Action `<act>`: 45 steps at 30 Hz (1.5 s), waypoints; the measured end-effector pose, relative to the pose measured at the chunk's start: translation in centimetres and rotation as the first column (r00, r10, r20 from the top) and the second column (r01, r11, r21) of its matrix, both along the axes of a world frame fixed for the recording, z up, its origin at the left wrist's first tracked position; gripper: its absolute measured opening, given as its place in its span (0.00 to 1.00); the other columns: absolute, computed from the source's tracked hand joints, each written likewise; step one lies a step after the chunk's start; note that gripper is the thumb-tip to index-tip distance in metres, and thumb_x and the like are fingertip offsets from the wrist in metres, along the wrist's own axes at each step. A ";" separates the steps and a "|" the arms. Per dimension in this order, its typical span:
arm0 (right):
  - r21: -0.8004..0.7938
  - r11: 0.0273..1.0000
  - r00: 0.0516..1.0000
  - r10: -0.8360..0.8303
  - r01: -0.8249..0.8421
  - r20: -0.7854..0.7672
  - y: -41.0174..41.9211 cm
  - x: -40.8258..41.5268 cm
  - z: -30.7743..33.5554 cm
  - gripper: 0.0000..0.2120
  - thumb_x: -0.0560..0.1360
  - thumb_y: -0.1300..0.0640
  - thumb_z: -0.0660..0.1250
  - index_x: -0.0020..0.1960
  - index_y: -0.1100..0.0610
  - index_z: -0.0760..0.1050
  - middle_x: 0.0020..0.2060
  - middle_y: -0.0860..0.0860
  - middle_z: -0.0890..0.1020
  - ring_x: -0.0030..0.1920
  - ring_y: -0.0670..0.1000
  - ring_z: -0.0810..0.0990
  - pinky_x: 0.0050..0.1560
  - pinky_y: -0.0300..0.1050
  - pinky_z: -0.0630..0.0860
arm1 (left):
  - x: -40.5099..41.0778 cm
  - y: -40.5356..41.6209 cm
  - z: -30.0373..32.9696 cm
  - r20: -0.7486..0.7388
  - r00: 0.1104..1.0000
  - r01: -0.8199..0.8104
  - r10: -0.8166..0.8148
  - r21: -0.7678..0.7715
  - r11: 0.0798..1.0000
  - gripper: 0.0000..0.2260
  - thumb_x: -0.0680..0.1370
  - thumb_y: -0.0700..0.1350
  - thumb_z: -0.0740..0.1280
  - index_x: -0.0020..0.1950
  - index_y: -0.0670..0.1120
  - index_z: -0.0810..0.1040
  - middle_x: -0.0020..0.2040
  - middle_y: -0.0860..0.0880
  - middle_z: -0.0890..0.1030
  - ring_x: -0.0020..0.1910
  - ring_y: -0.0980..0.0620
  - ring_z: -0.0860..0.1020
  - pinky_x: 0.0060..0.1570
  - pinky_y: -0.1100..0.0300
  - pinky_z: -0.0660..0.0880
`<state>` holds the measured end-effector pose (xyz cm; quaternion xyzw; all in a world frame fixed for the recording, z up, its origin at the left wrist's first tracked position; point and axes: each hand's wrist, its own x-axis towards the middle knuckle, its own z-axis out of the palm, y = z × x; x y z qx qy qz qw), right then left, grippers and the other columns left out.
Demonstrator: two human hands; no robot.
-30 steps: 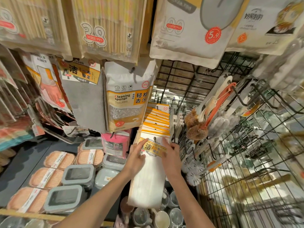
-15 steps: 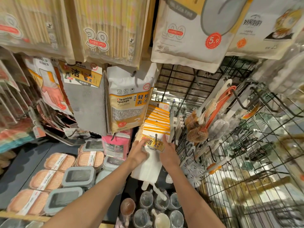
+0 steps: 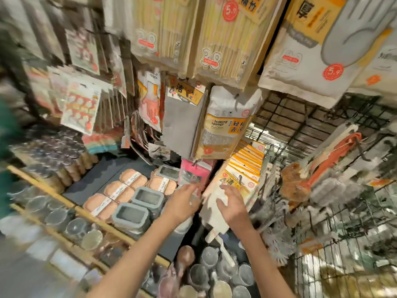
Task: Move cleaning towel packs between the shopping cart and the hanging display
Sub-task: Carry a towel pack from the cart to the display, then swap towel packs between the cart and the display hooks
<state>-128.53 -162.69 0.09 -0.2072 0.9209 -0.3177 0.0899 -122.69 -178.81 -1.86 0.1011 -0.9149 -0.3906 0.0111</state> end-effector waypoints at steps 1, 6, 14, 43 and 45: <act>0.034 0.995 0.996 0.090 -0.090 -0.002 -1.2 1.0 0.2 0.20 0.78 0.57 0.61 0.69 0.57 0.66 0.66 0.52 0.68 0.69 0.53 0.64 0.70 0.42 0.58 | 1.7 -0.9 -0.2 -0.011 0.999 -0.053 0.053 -0.048 0.997 0.23 0.77 0.46 0.63 0.72 0.53 0.65 0.68 0.47 0.70 0.66 0.46 0.69 0.62 0.56 0.67; 0.164 0.874 0.876 0.474 -0.457 -0.090 -8.9 7.1 0.3 0.24 0.78 0.51 0.61 0.72 0.51 0.62 0.71 0.47 0.65 0.73 0.49 0.59 0.73 0.43 0.55 | 11.7 -6.3 -0.4 -0.012 0.938 -0.337 0.346 -0.261 0.905 0.25 0.76 0.55 0.59 0.73 0.55 0.62 0.69 0.47 0.68 0.68 0.44 0.66 0.66 0.50 0.63; 0.217 0.620 0.627 0.778 -0.754 -0.045 -23.7 20.1 0.9 0.28 0.78 0.43 0.58 0.75 0.49 0.56 0.75 0.47 0.59 0.76 0.48 0.51 0.75 0.49 0.51 | 30.3 -17.6 1.1 -0.023 0.700 -0.674 0.714 -0.352 0.650 0.26 0.75 0.56 0.63 0.73 0.55 0.63 0.70 0.51 0.69 0.72 0.46 0.62 0.69 0.49 0.59; 0.345 -0.398 -0.457 0.883 -0.850 -0.107 -70.4 69.5 -0.5 0.32 0.77 0.40 0.58 0.76 0.49 0.52 0.76 0.46 0.55 0.76 0.47 0.49 0.74 0.52 0.47 | 81.5 -42.0 -0.9 -0.068 -0.459 -0.866 0.886 -0.189 -0.463 0.22 0.70 0.42 0.65 0.64 0.45 0.76 0.60 0.39 0.77 0.58 0.38 0.75 0.58 0.48 0.72; 0.352 -0.505 -0.563 0.823 -0.788 -0.078 -72.8 72.1 -0.6 0.32 0.77 0.41 0.59 0.76 0.50 0.52 0.76 0.46 0.55 0.76 0.47 0.50 0.74 0.52 0.47 | 82.4 -43.0 -0.8 -0.050 -0.531 -0.828 0.846 -0.184 -0.530 0.22 0.72 0.39 0.67 0.66 0.48 0.74 0.62 0.41 0.76 0.60 0.40 0.75 0.58 0.50 0.72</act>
